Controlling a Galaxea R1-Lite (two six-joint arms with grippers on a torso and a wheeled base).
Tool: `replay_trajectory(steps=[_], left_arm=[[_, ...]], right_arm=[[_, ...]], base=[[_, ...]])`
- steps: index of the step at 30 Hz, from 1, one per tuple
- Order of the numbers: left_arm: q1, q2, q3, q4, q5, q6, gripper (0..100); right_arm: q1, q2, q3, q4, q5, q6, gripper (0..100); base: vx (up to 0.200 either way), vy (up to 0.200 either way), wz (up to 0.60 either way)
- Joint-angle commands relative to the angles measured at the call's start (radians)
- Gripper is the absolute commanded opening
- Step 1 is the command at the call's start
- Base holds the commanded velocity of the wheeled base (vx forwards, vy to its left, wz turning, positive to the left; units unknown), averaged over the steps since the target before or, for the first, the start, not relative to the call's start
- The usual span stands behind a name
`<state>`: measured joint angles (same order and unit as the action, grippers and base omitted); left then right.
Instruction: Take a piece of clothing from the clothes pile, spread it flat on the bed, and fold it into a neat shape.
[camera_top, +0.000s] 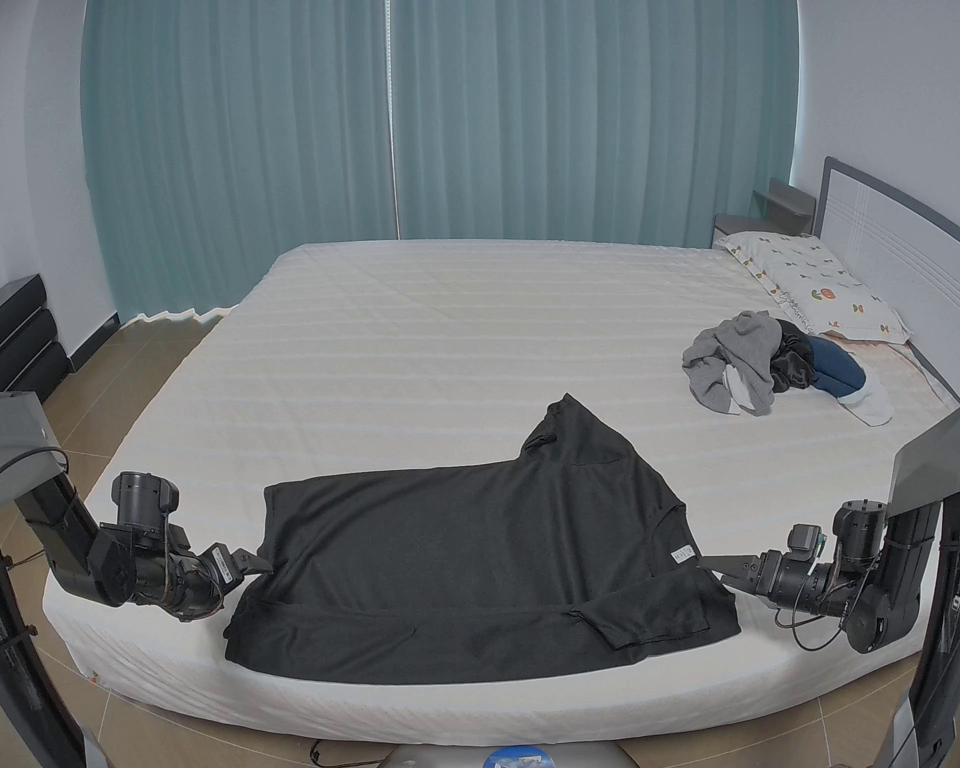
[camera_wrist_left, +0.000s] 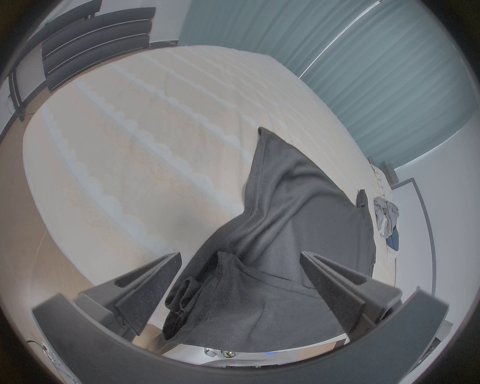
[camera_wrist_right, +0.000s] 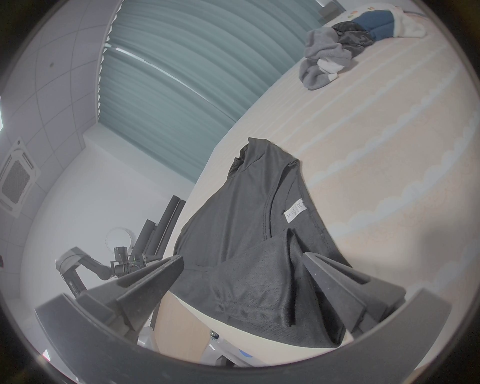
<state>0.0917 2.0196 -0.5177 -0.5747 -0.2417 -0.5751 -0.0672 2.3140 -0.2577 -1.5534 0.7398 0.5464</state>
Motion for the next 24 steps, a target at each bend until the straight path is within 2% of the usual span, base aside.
replay_trajectory(steps=[1, 4, 7, 24], left_arm=[[0.006, -0.025, 0.001, -0.001, -0.001, -0.006, 100], [0.006, -0.027, -0.001, -0.001, -0.011, -0.040, 100], [0.006, -0.027, 0.001, -0.001, -0.042, -0.057, 100], [0.005, -0.018, 0.002, -0.001, -0.041, -0.060, 100]], right_arm=[[-0.005, -0.015, 0.005, -0.013, 0.001, 0.004, 100], [-0.006, -0.016, 0.006, -0.013, 0.001, 0.004, 100], [-0.014, -0.019, 0.006, -0.013, 0.001, 0.009, 100], [-0.017, -0.033, 0.006, -0.013, 0.007, 0.012, 100]], base=[[0.000, 0.000, 0.00], [0.000, 0.000, 0.00], [0.000, 0.200, 0.00], [0.000, 0.000, 0.00]])
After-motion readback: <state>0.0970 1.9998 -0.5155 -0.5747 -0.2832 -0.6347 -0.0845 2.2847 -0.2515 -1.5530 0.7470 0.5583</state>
